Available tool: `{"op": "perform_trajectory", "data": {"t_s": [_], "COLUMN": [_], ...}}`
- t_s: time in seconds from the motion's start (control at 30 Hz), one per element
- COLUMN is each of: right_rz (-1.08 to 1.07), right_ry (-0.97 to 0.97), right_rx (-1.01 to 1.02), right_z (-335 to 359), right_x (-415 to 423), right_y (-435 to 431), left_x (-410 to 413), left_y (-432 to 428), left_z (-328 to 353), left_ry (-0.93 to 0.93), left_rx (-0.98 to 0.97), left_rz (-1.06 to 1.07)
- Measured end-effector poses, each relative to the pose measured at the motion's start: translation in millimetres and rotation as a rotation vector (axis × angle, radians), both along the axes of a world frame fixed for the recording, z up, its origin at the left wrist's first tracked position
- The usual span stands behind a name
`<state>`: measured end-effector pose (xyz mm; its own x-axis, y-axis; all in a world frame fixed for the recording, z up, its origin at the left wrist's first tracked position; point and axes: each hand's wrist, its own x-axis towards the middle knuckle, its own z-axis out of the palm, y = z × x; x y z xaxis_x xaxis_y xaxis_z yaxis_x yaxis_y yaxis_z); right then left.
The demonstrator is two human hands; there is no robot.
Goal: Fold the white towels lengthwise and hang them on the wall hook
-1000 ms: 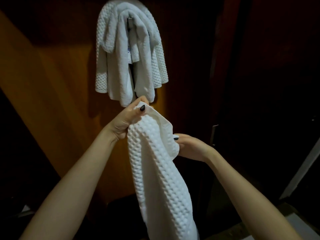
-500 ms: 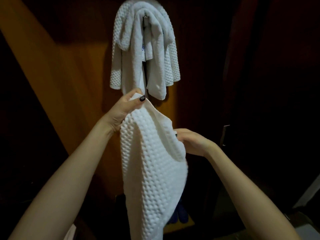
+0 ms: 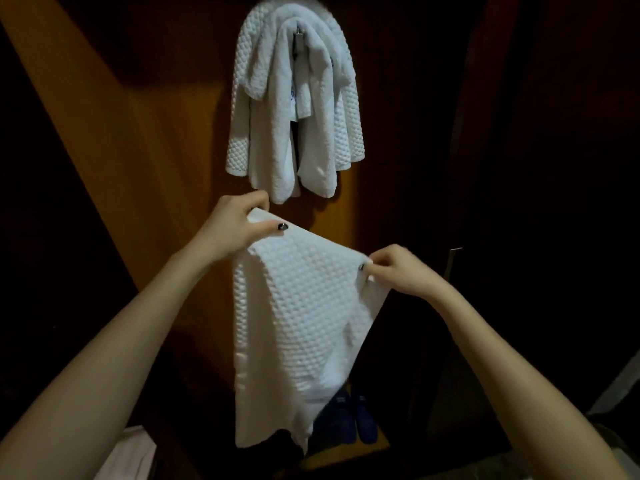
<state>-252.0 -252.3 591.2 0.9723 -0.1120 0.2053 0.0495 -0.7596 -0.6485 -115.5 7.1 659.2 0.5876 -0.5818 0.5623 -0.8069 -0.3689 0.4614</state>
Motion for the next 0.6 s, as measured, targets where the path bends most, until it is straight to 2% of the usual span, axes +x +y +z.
{"op": "perform_trajectory", "data": {"t_s": [0.07,0.13,0.2,0.33,0.47,0.53,0.6], "right_rz": [-0.092,-0.123,-0.111,-0.095,-0.105,-0.133,-0.176], "right_ry": [-0.117,-0.15,-0.162,-0.187,-0.179,-0.18,-0.17], "right_rx": [-0.023,-0.062,-0.082,-0.089,-0.078,-0.057,-0.055], "right_z": [4.7,8.7,10.0,16.3,21.1,22.7,22.8], "right_x": [2.5,5.8,8.6,8.7,0.2,-4.5,-6.2], "right_y": [-7.6,-9.3,-7.2,-8.8,-22.2,-28.8,-35.3], "left_x": [4.0,6.0,6.3,10.9,11.1,9.5,6.9], "left_y": [9.8,17.2,22.1,34.0,35.2,28.8,17.0], "left_z": [-3.9,-11.9,-22.7,-41.7,-50.3,-49.6,-46.5], "left_ry": [0.061,0.211,0.349,0.564,0.675,0.647,0.521], "left_rx": [0.197,0.368,0.444,0.359,0.229,0.189,0.146], "left_rz": [-0.04,-0.125,-0.178,-0.152,-0.181,-0.138,-0.006]}}
